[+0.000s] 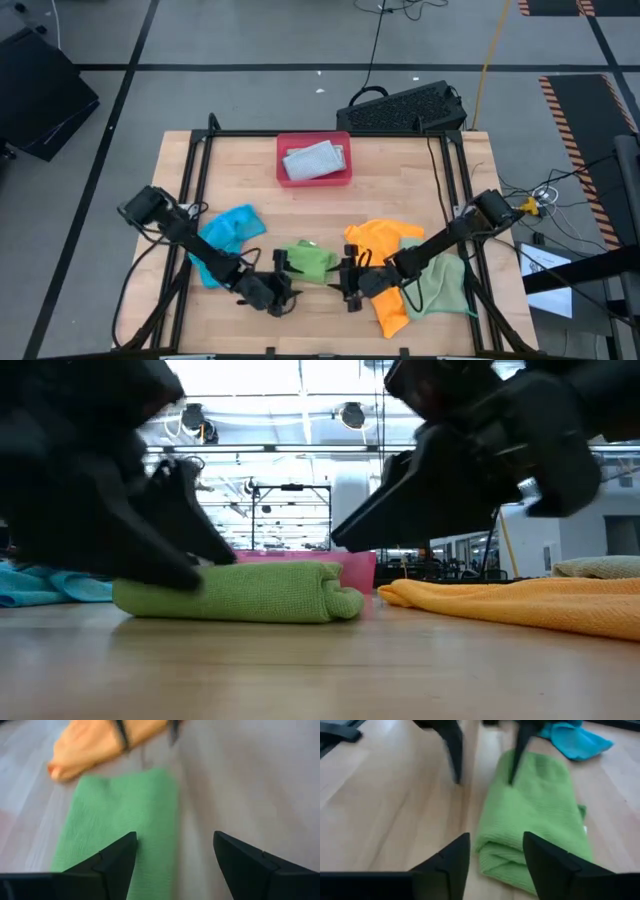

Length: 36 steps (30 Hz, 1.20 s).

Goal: Fold microfiber towels
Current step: Stack the folded green towel on top of the folded gray towel in the red bin

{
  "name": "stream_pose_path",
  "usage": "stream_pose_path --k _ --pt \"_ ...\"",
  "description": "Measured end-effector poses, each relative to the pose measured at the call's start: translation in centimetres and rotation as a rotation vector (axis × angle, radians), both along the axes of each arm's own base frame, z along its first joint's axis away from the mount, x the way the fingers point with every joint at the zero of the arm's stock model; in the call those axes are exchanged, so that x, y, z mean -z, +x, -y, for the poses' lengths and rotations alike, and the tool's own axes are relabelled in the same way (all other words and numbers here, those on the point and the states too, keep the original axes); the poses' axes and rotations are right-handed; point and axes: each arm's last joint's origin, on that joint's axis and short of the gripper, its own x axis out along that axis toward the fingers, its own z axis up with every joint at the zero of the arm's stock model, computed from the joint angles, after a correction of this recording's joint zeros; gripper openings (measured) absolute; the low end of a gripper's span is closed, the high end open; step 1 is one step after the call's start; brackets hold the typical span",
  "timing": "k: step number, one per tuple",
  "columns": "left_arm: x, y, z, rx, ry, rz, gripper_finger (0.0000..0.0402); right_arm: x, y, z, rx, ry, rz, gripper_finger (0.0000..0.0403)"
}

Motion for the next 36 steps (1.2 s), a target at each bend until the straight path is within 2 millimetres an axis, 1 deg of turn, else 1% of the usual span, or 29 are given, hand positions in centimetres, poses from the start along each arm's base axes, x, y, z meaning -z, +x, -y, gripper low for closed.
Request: stream_pose_path --k 3,6,9,12,19,21,23,26,28,32,36 --pt "1.0 0.8 -0.6 -0.022 0.039 -0.038 0.0267 0.0 -0.3 -0.4 0.007 -0.022 0.0 0.0197" --pt "1.4 1.2 -1.5 -0.048 0.022 -0.073 0.0266 0.0 -0.5 -0.7 -0.003 -0.057 0.006 0.0206" --pt "1.5 1.7 -2.4 -0.031 -0.024 -0.119 0.0244 0.1 -0.5 -0.6 -0.008 -0.075 -0.009 0.0207" --pt "1.6 2.2 -3.3 -0.037 -0.049 -0.135 0.0194 0.2 -0.5 -0.4 -0.001 -0.079 -0.015 0.0205" --pt "1.8 3.1 -5.9 -0.069 -0.03 -0.178 0.0054 0.1 -0.1 0.2 -0.014 -0.132 -0.013 0.0204" --pt "1.6 3.3 -6.6 -0.074 -0.016 -0.179 0.0022 0.2 0.0 0.5 -0.013 -0.145 -0.016 0.0204" --pt "1.1 3.3 -7.1 -0.082 -0.02 -0.176 0.0016 0.2 0.2 0.8 -0.003 -0.15 -0.019 0.0205" --pt "0.1 3.3 -7.9 -0.079 -0.049 -0.177 0.0033 -0.1 0.5 1.1 0.027 -0.15 0.016 0.021" --pt "-0.6 3.3 -8.3 -0.076 -0.065 -0.172 0.0037 -0.4 0.6 1.0 0.042 -0.177 0.048 0.0218" --pt "-1.9 3.2 -9.2 -0.091 -0.075 -0.158 0.0019 -0.9 0.8 1.1 0.056 -0.226 0.098 0.0241" --pt "-3.6 3.1 -10.0 -0.089 -0.063 -0.118 0.0014 -0.7 1.1 2.0 0.097 -0.274 0.079 0.0265"
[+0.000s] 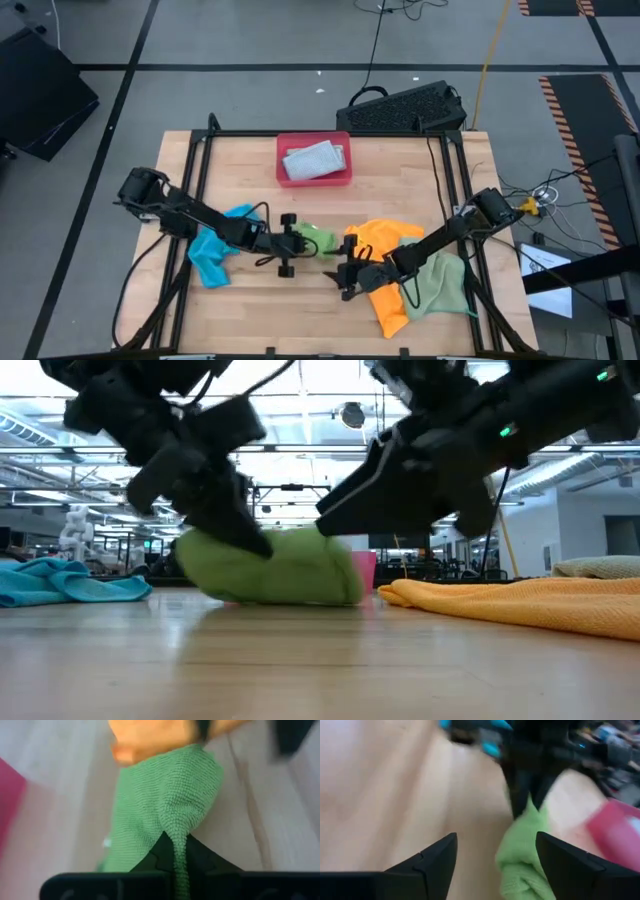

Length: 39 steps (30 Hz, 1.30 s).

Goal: Fold microfiber towels
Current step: Stack the folded green towel on top of the folded gray towel in the red bin

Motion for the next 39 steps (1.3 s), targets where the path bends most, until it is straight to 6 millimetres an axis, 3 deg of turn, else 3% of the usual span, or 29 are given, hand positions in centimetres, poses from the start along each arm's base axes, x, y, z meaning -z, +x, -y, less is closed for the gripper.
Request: stream_pose_path --k 5,11,25,28,34,39 --pt "-2.6 -0.4 -1.7 -0.025 0.047 0.052 0.0024 -0.8 -0.3 0.1 0.1 -0.177 0.025 0.0276" --pt "-5.9 -1.2 -5.0 -0.058 0.13 0.131 0.0014 -4.1 -1.6 -0.2 0.187 -0.361 0.058 0.0264" --pt "-10.3 -0.6 -14.5 -0.247 0.412 0.198 0.0014 -5.3 -7.2 2.8 0.247 -0.208 0.157 0.0247" --pt "-10.1 -0.5 -16.2 -0.279 0.444 0.2 0.0023 -5.4 -8.1 3.4 0.25 -0.198 0.185 0.0247" --pt "-7.7 0.6 -19.1 -0.333 0.482 0.163 0.0017 -5.2 -9.6 4.6 0.256 -0.216 0.205 0.0247" --pt "-4.5 1.4 -20.8 -0.368 0.502 0.093 0.0019 -4.9 -10.3 5.5 0.268 -0.237 0.191 0.0247"
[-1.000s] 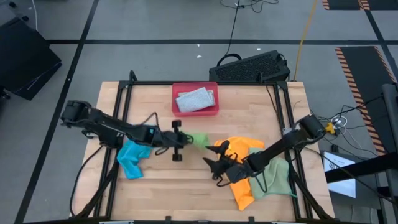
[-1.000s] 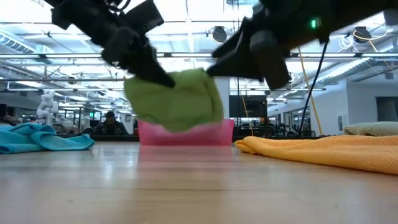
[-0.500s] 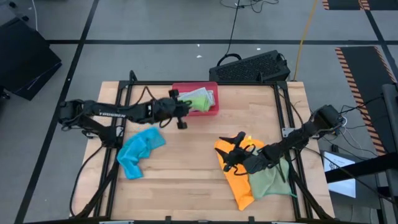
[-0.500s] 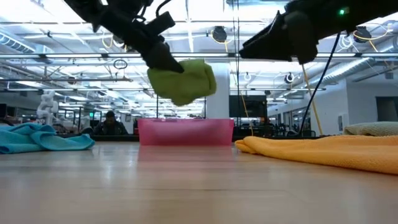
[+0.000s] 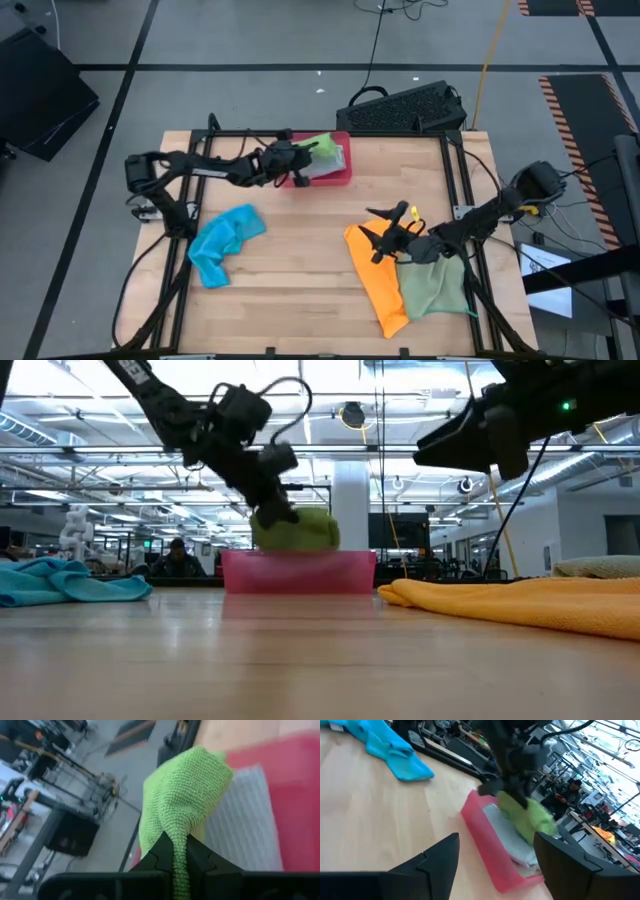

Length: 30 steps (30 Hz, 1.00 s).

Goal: Fold microfiber towels
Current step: Stack the folded green towel on top of the folded gray towel in the red bin

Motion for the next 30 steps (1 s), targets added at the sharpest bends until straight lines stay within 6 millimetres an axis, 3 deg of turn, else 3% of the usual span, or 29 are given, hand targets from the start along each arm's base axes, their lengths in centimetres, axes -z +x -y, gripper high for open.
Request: stream_pose_path --k 8,17,23,27,30 --pt "1.9 0.6 0.0 0.027 -0.073 -0.03 0.0036 0.2 -0.4 0.9 0.023 -0.017 -0.012 0.0247" --pt "2.2 0.4 0.0 0.037 -0.225 0.033 0.0164 0.3 0.0 1.8 -0.009 0.011 -0.003 0.0247" --pt "1.6 1.0 0.1 0.091 -0.343 0.045 0.023 0.2 0.1 2.0 0.003 0.044 0.019 0.0247" --pt "0.6 1.3 -0.1 0.066 -0.35 -0.022 0.0246 0.3 0.5 2.7 -0.056 0.137 0.045 0.0247" --pt "-1.3 1.2 -0.2 0.018 -0.333 -0.054 0.0243 0.3 1.2 4.5 -0.072 0.214 0.061 0.024"
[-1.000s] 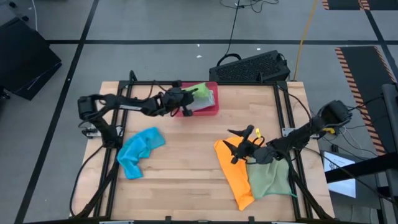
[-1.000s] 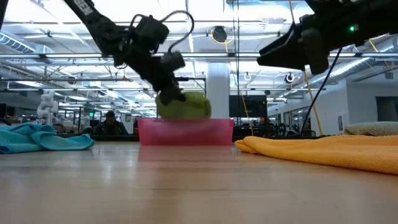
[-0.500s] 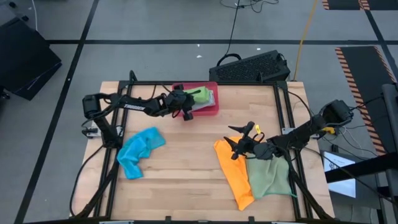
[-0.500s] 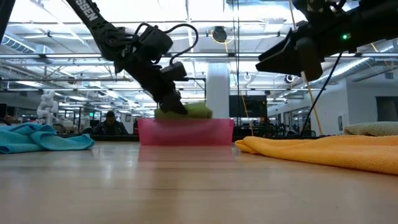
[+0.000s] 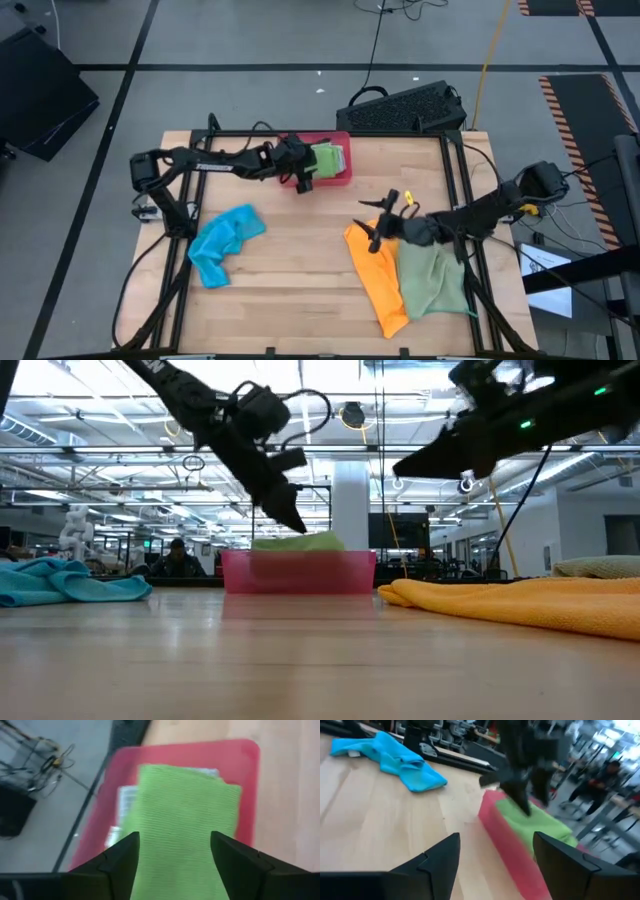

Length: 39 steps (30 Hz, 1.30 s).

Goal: Fold microfiber towels
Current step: Stack the folded green towel on top of the folded gray towel in the red bin

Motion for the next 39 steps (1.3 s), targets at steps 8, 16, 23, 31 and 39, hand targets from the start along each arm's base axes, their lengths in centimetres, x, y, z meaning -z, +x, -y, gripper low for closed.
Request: stream_pose_path --k 8,16,23,31,39 --pt "-5.9 -3.5 0.4 -0.16 0.062 0.062 0.0183 -1.5 1.3 10.3 -0.106 0.176 0.157 0.0164" --pt "-6.1 -8.9 2.0 -0.237 -0.038 0.185 0.0126 -2.7 5.4 19.1 -0.268 0.257 0.089 0.0044" --pt "-4.1 -10.7 5.2 -0.211 -0.11 0.291 0.0118 -1.1 10.1 22.9 -0.371 0.35 -0.085 0.0007" --pt "-2.3 -10.2 7.1 -0.127 -0.103 0.457 0.0117 -0.1 12.4 26.5 -0.354 0.474 -0.253 0.0001" --pt "-1.9 -9.6 6.9 -0.104 -0.063 0.487 0.0117 0.3 10.9 29.0 -0.188 0.58 -0.242 0.0001"
